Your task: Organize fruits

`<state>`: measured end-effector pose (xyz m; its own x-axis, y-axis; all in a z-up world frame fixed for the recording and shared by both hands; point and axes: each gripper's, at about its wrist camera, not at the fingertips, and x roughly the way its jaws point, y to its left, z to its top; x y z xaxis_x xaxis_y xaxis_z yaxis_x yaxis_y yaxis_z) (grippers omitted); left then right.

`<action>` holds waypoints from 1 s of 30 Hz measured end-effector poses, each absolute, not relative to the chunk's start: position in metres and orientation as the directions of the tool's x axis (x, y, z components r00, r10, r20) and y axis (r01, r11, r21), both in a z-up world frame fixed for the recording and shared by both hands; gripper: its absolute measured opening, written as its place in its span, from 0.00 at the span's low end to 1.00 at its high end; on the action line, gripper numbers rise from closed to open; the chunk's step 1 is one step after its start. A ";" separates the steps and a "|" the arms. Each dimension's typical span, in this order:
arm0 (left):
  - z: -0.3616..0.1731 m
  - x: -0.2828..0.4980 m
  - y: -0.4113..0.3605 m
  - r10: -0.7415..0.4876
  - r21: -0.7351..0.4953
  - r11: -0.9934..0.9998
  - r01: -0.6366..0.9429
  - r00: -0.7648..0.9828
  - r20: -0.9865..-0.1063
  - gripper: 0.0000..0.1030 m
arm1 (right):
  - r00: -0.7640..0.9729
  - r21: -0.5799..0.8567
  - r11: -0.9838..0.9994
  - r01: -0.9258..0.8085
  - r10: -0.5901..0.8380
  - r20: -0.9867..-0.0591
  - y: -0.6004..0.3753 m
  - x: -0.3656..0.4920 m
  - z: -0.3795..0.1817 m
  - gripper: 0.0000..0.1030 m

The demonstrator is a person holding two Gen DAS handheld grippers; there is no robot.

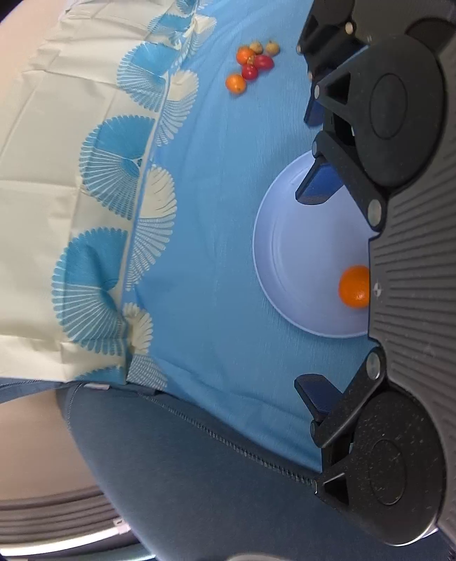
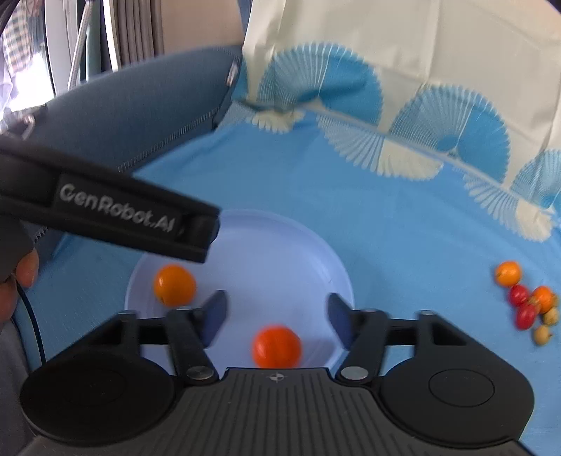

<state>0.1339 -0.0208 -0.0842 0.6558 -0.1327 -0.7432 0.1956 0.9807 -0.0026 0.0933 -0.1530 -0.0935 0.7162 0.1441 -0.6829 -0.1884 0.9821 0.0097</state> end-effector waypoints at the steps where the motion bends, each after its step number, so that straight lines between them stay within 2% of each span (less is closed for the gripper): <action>1: -0.080 0.129 -0.018 -0.131 -0.006 0.982 0.189 0.656 -0.744 1.00 | 0.716 0.010 0.982 -0.187 0.143 -0.683 -0.154 0.086 -0.087 0.72; 5: -0.064 0.100 -0.007 -0.131 -0.027 0.985 0.168 0.651 -0.748 1.00 | 0.709 0.049 0.984 -0.170 0.157 -0.688 -0.156 0.051 -0.063 0.84; 13: -0.030 0.030 0.015 -0.143 -0.052 0.987 0.152 0.678 -0.721 1.00 | 0.742 0.036 0.989 -0.144 0.132 -0.657 -0.145 -0.021 -0.026 0.93; 22: 0.008 -0.017 0.014 -0.161 -0.051 0.985 0.167 0.756 -0.635 1.00 | 0.800 0.014 0.995 -0.102 0.091 -0.593 -0.143 -0.070 0.004 0.95; 30: 0.028 -0.047 0.012 -0.179 -0.069 0.982 0.174 0.777 -0.604 1.00 | 0.828 0.014 0.997 -0.075 0.070 -0.556 -0.147 -0.106 0.018 0.97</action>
<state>-0.0474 0.0117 0.0281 0.7766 -0.1795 -0.6039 0.1735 0.9824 -0.0688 -0.1056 -0.1467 0.0175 0.8282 0.0703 -0.5561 -0.0749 0.9971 0.0145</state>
